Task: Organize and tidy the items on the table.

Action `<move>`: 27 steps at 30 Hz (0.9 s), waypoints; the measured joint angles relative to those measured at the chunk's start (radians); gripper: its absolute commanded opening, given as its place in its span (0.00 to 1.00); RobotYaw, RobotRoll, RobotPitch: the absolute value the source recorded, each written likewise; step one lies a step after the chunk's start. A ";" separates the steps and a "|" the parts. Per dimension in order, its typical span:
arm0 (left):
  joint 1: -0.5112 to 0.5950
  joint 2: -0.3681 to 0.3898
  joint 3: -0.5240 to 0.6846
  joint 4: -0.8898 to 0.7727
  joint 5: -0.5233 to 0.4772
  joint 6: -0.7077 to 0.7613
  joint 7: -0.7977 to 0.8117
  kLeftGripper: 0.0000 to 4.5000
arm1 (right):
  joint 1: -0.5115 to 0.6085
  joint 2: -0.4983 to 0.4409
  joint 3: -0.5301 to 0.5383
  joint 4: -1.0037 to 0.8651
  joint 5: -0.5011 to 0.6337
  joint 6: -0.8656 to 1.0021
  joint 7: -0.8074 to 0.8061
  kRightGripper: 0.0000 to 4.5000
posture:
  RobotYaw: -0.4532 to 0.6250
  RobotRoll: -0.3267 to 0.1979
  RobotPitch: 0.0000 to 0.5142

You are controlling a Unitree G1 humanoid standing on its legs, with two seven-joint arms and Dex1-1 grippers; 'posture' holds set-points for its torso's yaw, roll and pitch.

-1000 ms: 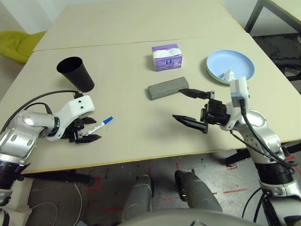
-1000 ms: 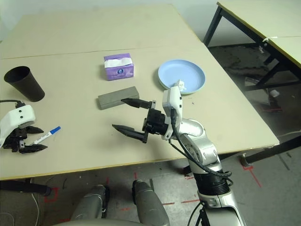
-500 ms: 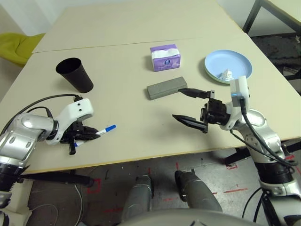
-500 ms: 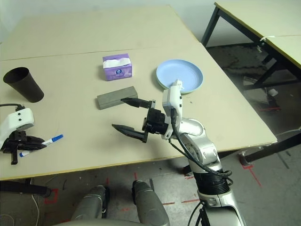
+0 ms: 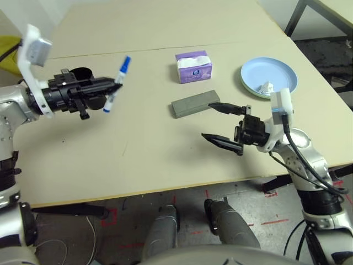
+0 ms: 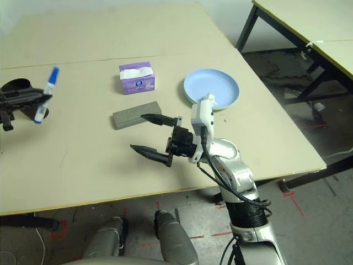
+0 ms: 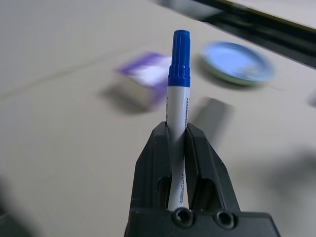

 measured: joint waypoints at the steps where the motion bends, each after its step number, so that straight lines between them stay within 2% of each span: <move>1: 0.010 -0.001 0.005 0.006 0.023 -0.020 0.036 0.06 | -0.002 0.001 -0.003 0.000 0.004 0.006 -0.007 1.00 | 0.39 0.62 0.37; 6: 0.006 -0.028 0.015 0.068 0.118 -0.124 0.193 0.06 | -0.004 0.003 -0.008 0.000 0.008 0.025 -0.036 1.00 | 0.40 0.62 0.36; 11: -0.069 -0.038 0.013 0.165 0.186 -0.228 0.290 0.06 | -0.012 -0.005 -0.007 0.028 -0.044 0.024 -0.069 1.00 | 0.39 0.62 0.35; 27: -0.258 -0.106 -0.099 0.515 0.328 -0.535 0.367 0.06 | 0.017 -0.005 0.006 0.021 -0.086 0.015 -0.076 1.00 | 0.37 0.62 0.35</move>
